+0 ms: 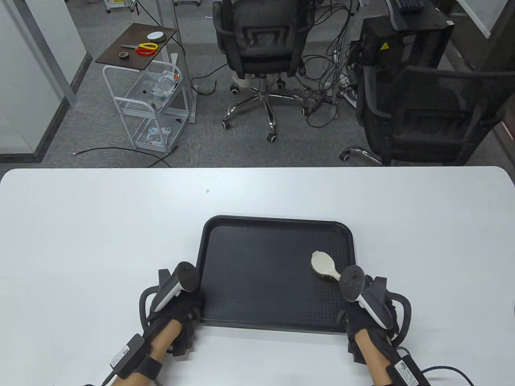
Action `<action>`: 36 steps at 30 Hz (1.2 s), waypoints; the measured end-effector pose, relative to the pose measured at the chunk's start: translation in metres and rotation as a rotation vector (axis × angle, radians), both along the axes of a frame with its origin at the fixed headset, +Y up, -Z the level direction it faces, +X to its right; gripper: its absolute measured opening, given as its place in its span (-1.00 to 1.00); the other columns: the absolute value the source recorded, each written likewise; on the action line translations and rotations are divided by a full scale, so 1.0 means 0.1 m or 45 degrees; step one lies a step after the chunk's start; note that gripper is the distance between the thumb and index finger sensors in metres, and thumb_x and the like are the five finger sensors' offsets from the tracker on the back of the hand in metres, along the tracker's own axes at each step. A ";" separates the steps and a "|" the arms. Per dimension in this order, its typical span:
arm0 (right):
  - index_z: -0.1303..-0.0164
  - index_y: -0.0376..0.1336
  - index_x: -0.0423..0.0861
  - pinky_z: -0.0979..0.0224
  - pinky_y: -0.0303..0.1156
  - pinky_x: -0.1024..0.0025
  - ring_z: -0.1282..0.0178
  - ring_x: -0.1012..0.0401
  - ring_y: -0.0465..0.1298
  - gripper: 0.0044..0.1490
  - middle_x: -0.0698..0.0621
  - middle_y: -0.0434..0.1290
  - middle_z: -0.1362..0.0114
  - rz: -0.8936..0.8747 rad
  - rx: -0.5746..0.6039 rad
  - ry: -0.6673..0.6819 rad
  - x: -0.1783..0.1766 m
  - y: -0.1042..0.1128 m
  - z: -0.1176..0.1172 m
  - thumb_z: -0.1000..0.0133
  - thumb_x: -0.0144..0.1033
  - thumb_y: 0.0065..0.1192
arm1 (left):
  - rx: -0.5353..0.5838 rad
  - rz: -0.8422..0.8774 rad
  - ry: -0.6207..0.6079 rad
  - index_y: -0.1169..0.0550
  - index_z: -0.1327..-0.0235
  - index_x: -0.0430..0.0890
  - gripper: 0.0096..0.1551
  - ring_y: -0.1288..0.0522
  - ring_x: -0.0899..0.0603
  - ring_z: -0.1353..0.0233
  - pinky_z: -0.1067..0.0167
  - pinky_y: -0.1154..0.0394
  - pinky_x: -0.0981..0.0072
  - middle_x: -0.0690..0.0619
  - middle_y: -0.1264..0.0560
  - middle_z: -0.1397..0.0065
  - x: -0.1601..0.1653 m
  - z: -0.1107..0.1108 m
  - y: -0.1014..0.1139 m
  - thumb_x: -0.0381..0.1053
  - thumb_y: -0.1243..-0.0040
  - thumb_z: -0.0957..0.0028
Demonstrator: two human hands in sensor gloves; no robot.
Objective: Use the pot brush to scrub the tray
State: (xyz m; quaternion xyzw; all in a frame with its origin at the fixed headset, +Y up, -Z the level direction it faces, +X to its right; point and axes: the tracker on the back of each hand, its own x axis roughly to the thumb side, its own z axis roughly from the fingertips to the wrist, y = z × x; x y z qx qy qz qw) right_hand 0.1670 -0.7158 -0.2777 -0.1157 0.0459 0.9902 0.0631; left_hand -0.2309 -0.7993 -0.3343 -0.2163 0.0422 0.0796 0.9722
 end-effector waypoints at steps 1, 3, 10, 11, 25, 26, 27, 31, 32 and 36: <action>-0.47 0.24 0.09 -0.09 0.53 0.11 -0.14 0.05 0.55 -0.34 -0.10 0.40 -0.43 0.003 0.021 0.042 -0.13 0.01 0.00 -0.09 -0.31 0.25 | 0.000 0.000 0.000 -0.14 -0.47 -0.14 -0.09 -0.58 -0.07 0.22 -0.28 -0.35 -0.04 0.08 -0.60 0.32 0.00 0.00 0.00 0.23 -0.16 0.03; -0.48 0.23 0.10 -0.09 0.53 0.12 -0.14 0.06 0.55 -0.34 -0.10 0.40 -0.44 -0.015 0.046 0.136 -0.46 0.02 -0.01 -0.10 -0.30 0.24 | 0.000 0.001 -0.001 -0.15 -0.47 -0.14 -0.09 -0.58 -0.07 0.22 -0.28 -0.35 -0.04 0.09 -0.60 0.32 0.00 0.00 0.00 0.23 -0.16 0.03; -0.49 0.22 0.11 -0.11 0.52 0.12 -0.16 0.06 0.54 -0.33 -0.08 0.38 -0.45 -0.107 0.009 0.347 -1.38 -0.11 -0.07 -0.10 -0.29 0.23 | 0.000 0.001 -0.001 -0.14 -0.47 -0.14 -0.09 -0.57 -0.07 0.22 -0.28 -0.35 -0.04 0.09 -0.60 0.32 0.00 0.00 0.00 0.23 -0.16 0.03; -0.49 0.22 0.11 -0.11 0.52 0.12 -0.16 0.06 0.54 -0.33 -0.08 0.38 -0.45 -0.114 -0.007 0.373 -1.50 -0.14 -0.08 -0.10 -0.29 0.23 | 0.000 0.001 -0.001 -0.14 -0.47 -0.14 -0.09 -0.58 -0.07 0.23 -0.28 -0.35 -0.04 0.09 -0.60 0.32 0.00 0.00 0.00 0.23 -0.16 0.03; -0.47 0.23 0.12 -0.08 0.55 0.15 -0.14 0.08 0.55 -0.34 -0.08 0.39 -0.44 -0.122 -0.067 0.444 -1.71 -0.36 -0.02 -0.10 -0.28 0.23 | -0.001 0.003 -0.002 -0.14 -0.47 -0.14 -0.09 -0.57 -0.07 0.22 -0.28 -0.35 -0.04 0.09 -0.60 0.31 0.00 0.00 0.00 0.23 -0.16 0.03; -0.47 0.23 0.12 -0.09 0.55 0.14 -0.14 0.08 0.55 -0.34 -0.08 0.39 -0.44 -0.141 -0.076 0.429 -1.61 -0.38 -0.01 -0.09 -0.28 0.23 | 0.000 0.002 -0.002 -0.14 -0.47 -0.14 -0.09 -0.57 -0.07 0.22 -0.28 -0.35 -0.04 0.09 -0.60 0.32 0.00 0.00 0.00 0.23 -0.16 0.03; -0.46 0.24 0.12 -0.08 0.55 0.12 -0.14 0.07 0.55 -0.34 -0.09 0.40 -0.43 -0.150 -0.072 0.403 -1.49 -0.39 0.01 -0.09 -0.29 0.24 | 0.001 0.001 -0.002 -0.14 -0.47 -0.14 -0.09 -0.57 -0.07 0.22 -0.28 -0.35 -0.04 0.09 -0.60 0.31 0.00 0.00 0.00 0.23 -0.16 0.03; -0.45 0.24 0.13 -0.09 0.55 0.10 -0.14 0.06 0.56 -0.35 -0.09 0.40 -0.43 -0.183 -0.110 0.289 -0.93 -0.39 0.07 -0.08 -0.30 0.25 | 0.000 0.001 -0.001 -0.14 -0.47 -0.14 -0.09 -0.58 -0.07 0.22 -0.28 -0.35 -0.04 0.09 -0.60 0.32 0.00 0.00 0.00 0.23 -0.16 0.03; -0.45 0.24 0.13 -0.09 0.55 0.10 -0.14 0.06 0.56 -0.35 -0.09 0.40 -0.43 -0.192 -0.120 0.261 -0.80 -0.38 0.08 -0.08 -0.30 0.25 | 0.001 0.001 -0.001 -0.14 -0.47 -0.14 -0.09 -0.58 -0.07 0.22 -0.28 -0.35 -0.04 0.09 -0.60 0.32 0.00 0.00 0.00 0.23 -0.16 0.03; -0.44 0.25 0.13 -0.10 0.54 0.08 -0.14 0.04 0.56 -0.35 -0.11 0.40 -0.43 -0.260 -0.148 0.100 -0.12 -0.39 0.21 -0.08 -0.32 0.26 | -0.001 0.002 -0.002 -0.14 -0.47 -0.14 -0.09 -0.58 -0.07 0.22 -0.28 -0.35 -0.05 0.08 -0.60 0.32 0.00 0.00 0.00 0.23 -0.16 0.03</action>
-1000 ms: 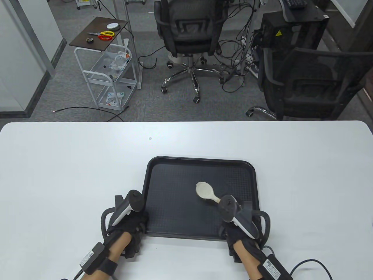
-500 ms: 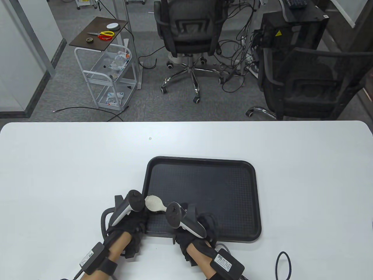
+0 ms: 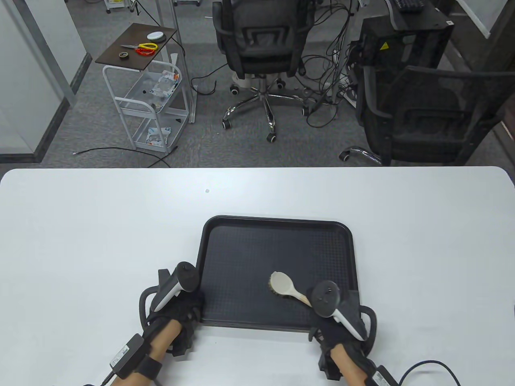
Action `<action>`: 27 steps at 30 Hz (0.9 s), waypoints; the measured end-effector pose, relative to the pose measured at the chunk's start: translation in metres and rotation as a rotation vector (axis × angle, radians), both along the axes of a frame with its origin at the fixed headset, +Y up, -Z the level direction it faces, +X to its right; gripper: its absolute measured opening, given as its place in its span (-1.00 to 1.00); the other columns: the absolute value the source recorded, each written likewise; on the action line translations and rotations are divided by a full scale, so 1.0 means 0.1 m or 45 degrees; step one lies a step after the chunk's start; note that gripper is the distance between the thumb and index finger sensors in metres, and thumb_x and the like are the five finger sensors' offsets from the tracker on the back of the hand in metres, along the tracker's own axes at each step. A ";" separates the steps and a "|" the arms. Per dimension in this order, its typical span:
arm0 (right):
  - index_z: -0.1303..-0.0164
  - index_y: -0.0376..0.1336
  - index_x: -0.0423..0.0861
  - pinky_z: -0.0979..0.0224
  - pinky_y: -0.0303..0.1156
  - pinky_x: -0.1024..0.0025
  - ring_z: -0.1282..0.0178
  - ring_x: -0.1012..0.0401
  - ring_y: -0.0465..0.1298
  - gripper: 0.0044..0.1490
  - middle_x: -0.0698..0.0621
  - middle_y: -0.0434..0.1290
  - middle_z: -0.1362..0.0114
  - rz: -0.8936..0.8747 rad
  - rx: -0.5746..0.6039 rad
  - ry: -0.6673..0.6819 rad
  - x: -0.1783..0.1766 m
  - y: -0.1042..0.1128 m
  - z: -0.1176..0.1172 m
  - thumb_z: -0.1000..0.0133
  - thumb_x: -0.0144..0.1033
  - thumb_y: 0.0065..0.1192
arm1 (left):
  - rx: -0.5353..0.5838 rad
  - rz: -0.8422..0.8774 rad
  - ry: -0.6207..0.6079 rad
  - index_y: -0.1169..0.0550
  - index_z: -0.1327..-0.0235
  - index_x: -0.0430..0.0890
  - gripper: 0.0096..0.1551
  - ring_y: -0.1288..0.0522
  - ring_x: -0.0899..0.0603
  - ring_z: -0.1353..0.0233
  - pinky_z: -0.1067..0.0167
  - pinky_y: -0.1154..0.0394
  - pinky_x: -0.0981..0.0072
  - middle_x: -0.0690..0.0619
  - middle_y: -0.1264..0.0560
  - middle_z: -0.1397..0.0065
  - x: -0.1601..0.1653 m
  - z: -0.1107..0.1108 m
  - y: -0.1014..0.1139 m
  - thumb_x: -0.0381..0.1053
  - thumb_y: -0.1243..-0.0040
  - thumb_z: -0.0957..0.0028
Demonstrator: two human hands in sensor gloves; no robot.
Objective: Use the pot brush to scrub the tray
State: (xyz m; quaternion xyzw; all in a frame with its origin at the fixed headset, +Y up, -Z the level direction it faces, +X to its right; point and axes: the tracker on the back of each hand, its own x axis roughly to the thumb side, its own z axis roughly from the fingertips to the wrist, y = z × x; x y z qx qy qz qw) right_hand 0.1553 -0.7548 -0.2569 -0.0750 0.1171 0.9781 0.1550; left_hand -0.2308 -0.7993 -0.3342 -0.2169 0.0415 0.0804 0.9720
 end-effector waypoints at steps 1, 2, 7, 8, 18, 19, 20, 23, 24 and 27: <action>-0.44 0.26 0.12 -0.10 0.54 0.07 -0.14 0.04 0.56 -0.35 -0.11 0.40 -0.43 0.004 -0.001 -0.043 0.17 0.00 0.04 -0.08 -0.32 0.27 | 0.000 0.000 0.000 -0.14 -0.47 -0.14 -0.09 -0.58 -0.07 0.22 -0.28 -0.35 -0.04 0.08 -0.60 0.32 0.00 0.00 0.00 0.23 -0.16 0.03; -0.44 0.26 0.12 -0.10 0.55 0.07 -0.14 0.04 0.56 -0.35 -0.11 0.40 -0.42 0.012 -0.005 -0.075 0.30 0.01 0.07 -0.08 -0.32 0.27 | 0.001 -0.001 0.000 -0.14 -0.47 -0.14 -0.09 -0.58 -0.07 0.22 -0.28 -0.35 -0.04 0.08 -0.60 0.32 0.00 0.00 0.00 0.23 -0.16 0.03; -0.44 0.26 0.11 -0.09 0.54 0.05 -0.14 0.03 0.56 -0.35 -0.12 0.41 -0.42 0.086 -0.006 -0.209 0.79 0.07 0.20 -0.08 -0.33 0.27 | -0.001 0.001 0.000 -0.14 -0.47 -0.14 -0.09 -0.58 -0.07 0.22 -0.28 -0.35 -0.04 0.08 -0.60 0.32 0.00 0.00 0.00 0.23 -0.16 0.03; -0.44 0.26 0.11 -0.09 0.54 0.05 -0.14 0.03 0.55 -0.35 -0.12 0.41 -0.42 0.118 -0.001 -0.220 0.83 0.10 0.21 -0.08 -0.33 0.27 | -0.001 0.001 0.000 -0.14 -0.47 -0.14 -0.09 -0.57 -0.07 0.22 -0.28 -0.35 -0.05 0.08 -0.60 0.32 0.00 0.00 0.00 0.23 -0.16 0.03; -0.46 0.25 0.09 -0.08 0.52 0.10 -0.13 0.04 0.55 -0.34 -0.11 0.40 -0.43 0.172 0.172 -0.048 0.31 0.44 0.16 -0.09 -0.31 0.27 | 0.002 -0.004 0.000 -0.15 -0.47 -0.14 -0.09 -0.58 -0.07 0.23 -0.28 -0.35 -0.04 0.09 -0.60 0.32 0.00 0.00 0.00 0.23 -0.16 0.03; -0.47 0.25 0.09 -0.08 0.52 0.10 -0.14 0.04 0.55 -0.34 -0.11 0.40 -0.43 0.167 0.185 -0.020 0.22 0.46 0.15 -0.09 -0.31 0.27 | 0.001 -0.003 0.000 -0.14 -0.47 -0.14 -0.09 -0.58 -0.07 0.22 -0.28 -0.35 -0.04 0.08 -0.60 0.32 0.00 0.00 0.00 0.23 -0.16 0.03; -0.47 0.24 0.09 -0.09 0.52 0.11 -0.14 0.05 0.54 -0.34 -0.10 0.40 -0.43 0.159 0.198 0.026 0.06 0.48 0.14 -0.10 -0.30 0.26 | 0.001 -0.003 0.000 -0.14 -0.47 -0.14 -0.09 -0.58 -0.07 0.23 -0.28 -0.35 -0.04 0.09 -0.60 0.32 0.00 0.00 0.00 0.23 -0.16 0.03; -0.47 0.24 0.10 -0.10 0.52 0.11 -0.15 0.05 0.54 -0.34 -0.09 0.39 -0.44 0.119 0.214 0.144 -0.36 0.46 0.10 -0.10 -0.29 0.26 | 0.002 -0.004 0.000 -0.14 -0.47 -0.14 -0.09 -0.58 -0.07 0.23 -0.28 -0.35 -0.04 0.09 -0.60 0.32 0.00 0.00 0.00 0.23 -0.15 0.03; -0.48 0.24 0.10 -0.10 0.52 0.11 -0.15 0.05 0.54 -0.34 -0.09 0.39 -0.44 0.109 0.218 0.187 -0.54 0.44 0.08 -0.10 -0.29 0.26 | 0.003 -0.004 0.000 -0.15 -0.47 -0.14 -0.09 -0.58 -0.07 0.23 -0.28 -0.35 -0.05 0.09 -0.60 0.32 0.00 0.00 0.00 0.23 -0.15 0.03; -0.48 0.23 0.11 -0.12 0.51 0.11 -0.17 0.05 0.53 -0.33 -0.09 0.38 -0.45 0.105 0.210 0.270 -0.91 0.36 0.03 -0.10 -0.29 0.25 | 0.003 -0.003 -0.001 -0.14 -0.47 -0.14 -0.09 -0.57 -0.07 0.22 -0.28 -0.35 -0.04 0.08 -0.60 0.32 0.00 0.00 0.00 0.23 -0.15 0.03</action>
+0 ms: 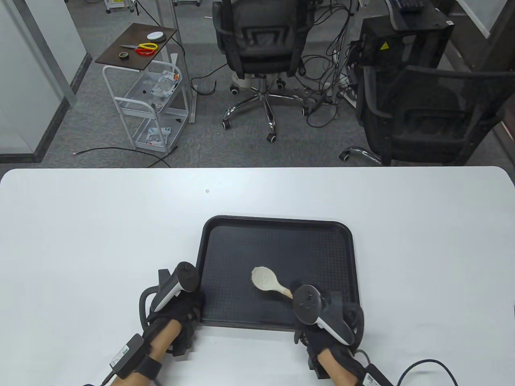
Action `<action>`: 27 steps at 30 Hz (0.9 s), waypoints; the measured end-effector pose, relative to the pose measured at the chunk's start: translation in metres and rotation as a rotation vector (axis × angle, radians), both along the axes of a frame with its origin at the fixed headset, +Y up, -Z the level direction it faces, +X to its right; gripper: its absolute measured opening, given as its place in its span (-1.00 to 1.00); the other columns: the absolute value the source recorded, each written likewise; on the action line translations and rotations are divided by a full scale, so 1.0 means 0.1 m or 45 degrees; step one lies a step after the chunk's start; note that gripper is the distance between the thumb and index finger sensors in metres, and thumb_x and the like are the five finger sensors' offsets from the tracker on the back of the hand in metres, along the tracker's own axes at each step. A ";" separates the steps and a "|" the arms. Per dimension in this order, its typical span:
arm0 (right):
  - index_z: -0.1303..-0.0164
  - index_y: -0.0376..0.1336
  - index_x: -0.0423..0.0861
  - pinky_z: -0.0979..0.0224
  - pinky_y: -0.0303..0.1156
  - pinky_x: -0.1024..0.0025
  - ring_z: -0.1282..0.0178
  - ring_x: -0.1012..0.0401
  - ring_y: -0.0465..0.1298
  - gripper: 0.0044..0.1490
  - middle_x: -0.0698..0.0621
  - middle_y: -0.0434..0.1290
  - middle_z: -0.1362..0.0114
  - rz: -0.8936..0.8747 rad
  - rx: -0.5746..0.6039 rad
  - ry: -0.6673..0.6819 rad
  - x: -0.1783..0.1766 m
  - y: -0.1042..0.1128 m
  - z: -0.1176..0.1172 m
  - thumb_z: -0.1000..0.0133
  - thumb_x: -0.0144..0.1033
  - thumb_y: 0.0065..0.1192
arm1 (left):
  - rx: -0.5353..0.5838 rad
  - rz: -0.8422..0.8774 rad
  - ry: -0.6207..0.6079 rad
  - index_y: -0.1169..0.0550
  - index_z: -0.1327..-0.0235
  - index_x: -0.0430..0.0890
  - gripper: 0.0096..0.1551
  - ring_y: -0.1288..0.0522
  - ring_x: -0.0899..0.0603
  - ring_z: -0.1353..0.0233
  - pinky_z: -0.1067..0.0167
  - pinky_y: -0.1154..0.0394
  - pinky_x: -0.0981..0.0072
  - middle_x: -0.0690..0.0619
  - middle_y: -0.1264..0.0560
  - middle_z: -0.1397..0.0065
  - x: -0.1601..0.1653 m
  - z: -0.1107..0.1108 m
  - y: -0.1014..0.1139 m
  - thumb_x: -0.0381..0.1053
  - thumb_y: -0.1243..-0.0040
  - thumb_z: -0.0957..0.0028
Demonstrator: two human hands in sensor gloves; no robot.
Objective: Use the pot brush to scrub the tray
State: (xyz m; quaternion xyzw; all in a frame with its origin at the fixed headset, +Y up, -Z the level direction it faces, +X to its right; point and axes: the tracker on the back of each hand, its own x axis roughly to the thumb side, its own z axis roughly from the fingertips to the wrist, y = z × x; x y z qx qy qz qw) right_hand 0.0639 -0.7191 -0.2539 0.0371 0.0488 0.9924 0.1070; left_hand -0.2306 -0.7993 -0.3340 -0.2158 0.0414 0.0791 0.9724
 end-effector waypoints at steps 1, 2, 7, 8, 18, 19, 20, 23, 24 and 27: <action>-0.48 0.22 0.11 -0.14 0.51 0.10 -0.18 0.05 0.53 -0.33 -0.08 0.37 -0.45 0.006 -0.003 0.034 -0.14 -0.04 -0.01 -0.10 -0.30 0.24 | 0.001 -0.002 0.000 -0.14 -0.47 -0.14 -0.09 -0.57 -0.07 0.22 -0.28 -0.35 -0.04 0.09 -0.60 0.32 0.00 0.00 0.00 0.23 -0.15 0.03; -0.49 0.21 0.11 -0.14 0.51 0.11 -0.19 0.06 0.52 -0.33 -0.08 0.37 -0.46 0.015 -0.006 0.054 -0.23 -0.06 -0.01 -0.10 -0.30 0.23 | 0.001 -0.001 0.000 -0.14 -0.47 -0.14 -0.09 -0.57 -0.07 0.22 -0.28 -0.35 -0.04 0.09 -0.60 0.32 0.00 0.00 0.00 0.23 -0.15 0.03; -0.49 0.20 0.12 -0.16 0.51 0.12 -0.20 0.07 0.52 -0.32 -0.07 0.36 -0.47 0.075 -0.029 0.131 -0.59 -0.24 0.01 -0.10 -0.30 0.22 | 0.001 -0.001 -0.002 -0.14 -0.47 -0.15 -0.09 -0.57 -0.07 0.23 -0.28 -0.35 -0.05 0.08 -0.60 0.32 0.00 0.00 0.00 0.23 -0.15 0.03; -0.49 0.20 0.12 -0.16 0.51 0.12 -0.20 0.07 0.52 -0.32 -0.07 0.36 -0.47 0.074 -0.029 0.133 -0.61 -0.26 0.02 -0.10 -0.30 0.22 | 0.001 -0.001 -0.002 -0.14 -0.47 -0.15 -0.09 -0.57 -0.07 0.23 -0.28 -0.35 -0.05 0.08 -0.60 0.32 0.00 0.00 0.00 0.23 -0.15 0.03; -0.48 0.21 0.14 -0.14 0.54 0.14 -0.18 0.09 0.54 -0.33 -0.07 0.37 -0.45 0.036 -0.056 0.128 -0.48 -0.37 0.05 -0.09 -0.29 0.21 | 0.002 -0.004 0.000 -0.15 -0.47 -0.14 -0.09 -0.57 -0.07 0.23 -0.28 -0.35 -0.04 0.09 -0.60 0.32 0.00 0.00 0.00 0.23 -0.15 0.03; -0.47 0.21 0.14 -0.13 0.54 0.13 -0.18 0.08 0.54 -0.33 -0.07 0.37 -0.45 0.028 -0.071 0.117 -0.42 -0.38 0.06 -0.09 -0.29 0.21 | 0.002 -0.004 0.000 -0.15 -0.48 -0.14 -0.09 -0.57 -0.07 0.23 -0.28 -0.35 -0.04 0.09 -0.60 0.32 0.00 0.00 0.00 0.23 -0.15 0.03; -0.47 0.21 0.14 -0.13 0.54 0.12 -0.18 0.08 0.54 -0.33 -0.07 0.38 -0.45 0.004 -0.091 0.094 -0.31 -0.38 0.06 -0.09 -0.30 0.22 | 0.002 -0.005 0.000 -0.14 -0.48 -0.14 -0.09 -0.58 -0.07 0.23 -0.28 -0.35 -0.04 0.09 -0.60 0.32 0.00 0.00 0.00 0.23 -0.15 0.03; -0.46 0.23 0.14 -0.13 0.54 0.10 -0.17 0.06 0.54 -0.34 -0.08 0.38 -0.44 0.003 -0.123 0.013 0.09 -0.36 0.09 -0.09 -0.31 0.23 | 0.002 -0.004 0.000 -0.15 -0.47 -0.14 -0.09 -0.58 -0.07 0.23 -0.28 -0.35 -0.04 0.09 -0.60 0.32 0.00 0.00 0.00 0.23 -0.15 0.03; -0.45 0.23 0.14 -0.13 0.54 0.09 -0.17 0.06 0.55 -0.34 -0.08 0.38 -0.44 0.000 -0.132 -0.024 0.24 -0.35 0.11 -0.09 -0.31 0.23 | 0.001 -0.004 0.000 -0.14 -0.48 -0.14 -0.09 -0.57 -0.07 0.22 -0.28 -0.35 -0.05 0.09 -0.60 0.32 0.00 0.00 0.00 0.23 -0.15 0.03; -0.45 0.24 0.14 -0.13 0.54 0.06 -0.18 0.05 0.54 -0.34 -0.10 0.39 -0.44 -0.020 -0.170 -0.114 0.67 -0.34 0.17 -0.08 -0.33 0.24 | 0.001 -0.004 0.001 -0.15 -0.47 -0.14 -0.09 -0.58 -0.07 0.23 -0.28 -0.35 -0.04 0.09 -0.60 0.32 0.00 0.00 0.00 0.23 -0.15 0.03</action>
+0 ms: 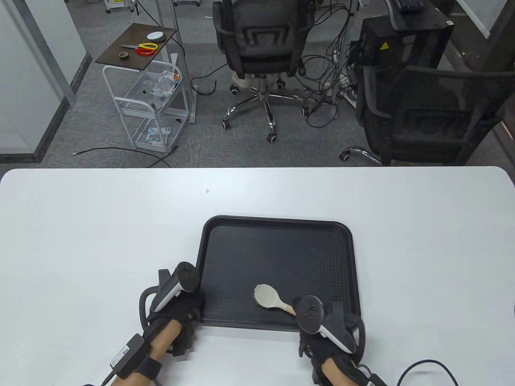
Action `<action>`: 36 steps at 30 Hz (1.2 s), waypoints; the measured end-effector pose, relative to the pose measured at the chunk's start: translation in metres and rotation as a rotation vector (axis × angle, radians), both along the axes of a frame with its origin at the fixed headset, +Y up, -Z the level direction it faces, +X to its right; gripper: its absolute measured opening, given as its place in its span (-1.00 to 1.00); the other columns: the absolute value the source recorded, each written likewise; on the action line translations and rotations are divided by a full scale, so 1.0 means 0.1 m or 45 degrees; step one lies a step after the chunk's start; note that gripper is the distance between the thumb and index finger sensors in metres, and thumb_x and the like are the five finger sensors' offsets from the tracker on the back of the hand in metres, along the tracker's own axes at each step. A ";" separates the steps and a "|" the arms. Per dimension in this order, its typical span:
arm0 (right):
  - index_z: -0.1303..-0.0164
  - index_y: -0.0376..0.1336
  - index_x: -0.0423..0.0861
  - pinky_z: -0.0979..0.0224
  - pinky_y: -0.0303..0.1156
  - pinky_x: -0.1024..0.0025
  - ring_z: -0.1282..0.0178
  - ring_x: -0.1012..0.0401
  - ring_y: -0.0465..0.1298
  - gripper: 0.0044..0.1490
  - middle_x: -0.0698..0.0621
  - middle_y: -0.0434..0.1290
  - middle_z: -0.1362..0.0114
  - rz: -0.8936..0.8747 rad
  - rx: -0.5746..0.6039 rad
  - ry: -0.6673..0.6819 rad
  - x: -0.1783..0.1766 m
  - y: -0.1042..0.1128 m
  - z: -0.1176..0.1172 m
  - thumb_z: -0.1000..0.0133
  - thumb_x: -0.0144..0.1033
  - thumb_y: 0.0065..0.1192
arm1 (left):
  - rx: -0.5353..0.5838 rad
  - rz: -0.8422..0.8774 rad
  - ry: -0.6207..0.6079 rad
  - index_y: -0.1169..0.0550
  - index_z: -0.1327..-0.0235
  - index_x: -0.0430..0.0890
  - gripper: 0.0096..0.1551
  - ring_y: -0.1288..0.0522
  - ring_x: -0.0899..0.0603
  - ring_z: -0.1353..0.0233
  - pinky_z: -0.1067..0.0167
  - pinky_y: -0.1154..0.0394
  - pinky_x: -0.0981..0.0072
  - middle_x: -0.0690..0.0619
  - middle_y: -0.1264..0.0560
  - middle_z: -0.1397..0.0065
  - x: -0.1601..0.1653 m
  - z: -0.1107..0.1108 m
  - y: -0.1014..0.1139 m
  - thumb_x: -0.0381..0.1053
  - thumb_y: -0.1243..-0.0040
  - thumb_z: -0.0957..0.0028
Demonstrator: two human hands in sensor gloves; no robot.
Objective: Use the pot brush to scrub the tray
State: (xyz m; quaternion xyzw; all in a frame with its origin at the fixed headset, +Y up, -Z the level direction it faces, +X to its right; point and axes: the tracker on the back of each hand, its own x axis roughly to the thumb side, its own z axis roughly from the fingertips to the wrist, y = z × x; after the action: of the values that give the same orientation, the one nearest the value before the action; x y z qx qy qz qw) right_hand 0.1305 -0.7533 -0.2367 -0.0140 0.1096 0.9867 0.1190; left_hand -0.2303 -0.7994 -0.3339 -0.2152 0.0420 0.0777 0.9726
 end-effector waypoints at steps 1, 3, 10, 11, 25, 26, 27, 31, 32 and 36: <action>-0.45 0.24 0.14 -0.14 0.53 0.05 -0.18 0.04 0.54 -0.34 -0.10 0.39 -0.44 0.007 -0.014 -0.037 0.17 0.01 0.03 -0.08 -0.33 0.25 | 0.001 -0.002 0.000 -0.15 -0.47 -0.14 -0.09 -0.58 -0.07 0.23 -0.28 -0.35 -0.04 0.09 -0.60 0.32 0.00 0.00 0.00 0.23 -0.15 0.03; -0.45 0.24 0.14 -0.15 0.53 0.04 -0.18 0.03 0.54 -0.34 -0.10 0.38 -0.44 0.033 -0.031 -0.104 0.46 0.05 0.07 -0.08 -0.34 0.25 | 0.001 -0.005 0.001 -0.15 -0.47 -0.14 -0.09 -0.58 -0.07 0.23 -0.28 -0.35 -0.05 0.09 -0.60 0.32 0.00 0.00 0.00 0.23 -0.15 0.03; -0.44 0.26 0.10 -0.13 0.52 0.00 -0.17 0.00 0.54 -0.34 -0.14 0.39 -0.43 0.097 -0.048 -0.269 1.10 0.13 0.20 -0.07 -0.37 0.27 | 0.000 -0.005 0.000 -0.15 -0.47 -0.15 -0.10 -0.58 -0.07 0.22 -0.28 -0.35 -0.05 0.08 -0.60 0.32 0.00 0.00 0.00 0.23 -0.15 0.03; -0.44 0.26 0.09 -0.13 0.51 0.00 -0.17 -0.01 0.54 -0.34 -0.14 0.39 -0.43 0.108 -0.046 -0.282 1.13 0.15 0.20 -0.07 -0.37 0.27 | 0.001 -0.005 0.000 -0.14 -0.48 -0.14 -0.09 -0.58 -0.07 0.22 -0.28 -0.35 -0.05 0.09 -0.60 0.32 0.00 0.00 0.00 0.23 -0.14 0.03; -0.48 0.22 0.09 -0.13 0.50 0.08 -0.17 0.03 0.52 -0.33 -0.11 0.37 -0.45 0.010 0.127 0.063 -0.15 0.48 -0.04 -0.10 -0.31 0.25 | 0.003 0.005 0.001 -0.15 -0.47 -0.14 -0.10 -0.58 -0.07 0.23 -0.28 -0.36 -0.04 0.09 -0.60 0.32 0.00 0.00 0.00 0.23 -0.15 0.03; -0.48 0.22 0.09 -0.14 0.50 0.08 -0.17 0.04 0.52 -0.33 -0.11 0.37 -0.45 0.010 0.133 0.093 -0.29 0.45 -0.07 -0.10 -0.31 0.25 | 0.002 0.006 0.000 -0.15 -0.47 -0.14 -0.10 -0.57 -0.07 0.23 -0.28 -0.35 -0.04 0.09 -0.60 0.32 0.00 0.00 0.00 0.23 -0.15 0.03; -0.48 0.22 0.09 -0.14 0.50 0.08 -0.17 0.04 0.52 -0.33 -0.10 0.37 -0.45 0.007 0.141 0.138 -0.47 0.40 -0.10 -0.10 -0.31 0.25 | 0.001 0.007 0.000 -0.15 -0.47 -0.14 -0.10 -0.57 -0.07 0.23 -0.28 -0.35 -0.04 0.09 -0.60 0.32 0.00 0.00 0.00 0.23 -0.15 0.03; -0.48 0.22 0.11 -0.15 0.50 0.09 -0.18 0.05 0.52 -0.33 -0.09 0.37 -0.46 0.020 0.114 0.254 -0.94 0.27 -0.13 -0.10 -0.30 0.24 | 0.000 0.008 -0.001 -0.15 -0.47 -0.14 -0.10 -0.57 -0.07 0.23 -0.28 -0.35 -0.04 0.09 -0.60 0.32 0.00 0.00 0.00 0.23 -0.15 0.03; -0.48 0.22 0.12 -0.16 0.50 0.09 -0.19 0.05 0.52 -0.33 -0.08 0.36 -0.46 0.027 0.111 0.276 -1.04 0.24 -0.14 -0.10 -0.30 0.24 | -0.001 0.009 -0.002 -0.15 -0.47 -0.14 -0.09 -0.57 -0.07 0.23 -0.28 -0.35 -0.04 0.09 -0.60 0.32 0.00 0.00 0.00 0.23 -0.15 0.03; -0.48 0.21 0.13 -0.16 0.50 0.10 -0.19 0.06 0.52 -0.33 -0.07 0.36 -0.46 0.017 0.081 0.326 -1.28 0.12 -0.13 -0.10 -0.29 0.24 | -0.006 0.018 -0.004 -0.15 -0.47 -0.14 -0.10 -0.57 -0.07 0.23 -0.28 -0.35 -0.05 0.08 -0.60 0.32 -0.01 0.00 0.00 0.23 -0.15 0.03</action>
State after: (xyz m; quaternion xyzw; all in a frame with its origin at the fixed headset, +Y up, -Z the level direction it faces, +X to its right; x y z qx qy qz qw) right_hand 0.0026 -0.7416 -0.2495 0.1151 0.0926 0.9842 0.0977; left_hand -0.2308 -0.7993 -0.3341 -0.2177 0.0390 0.0840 0.9716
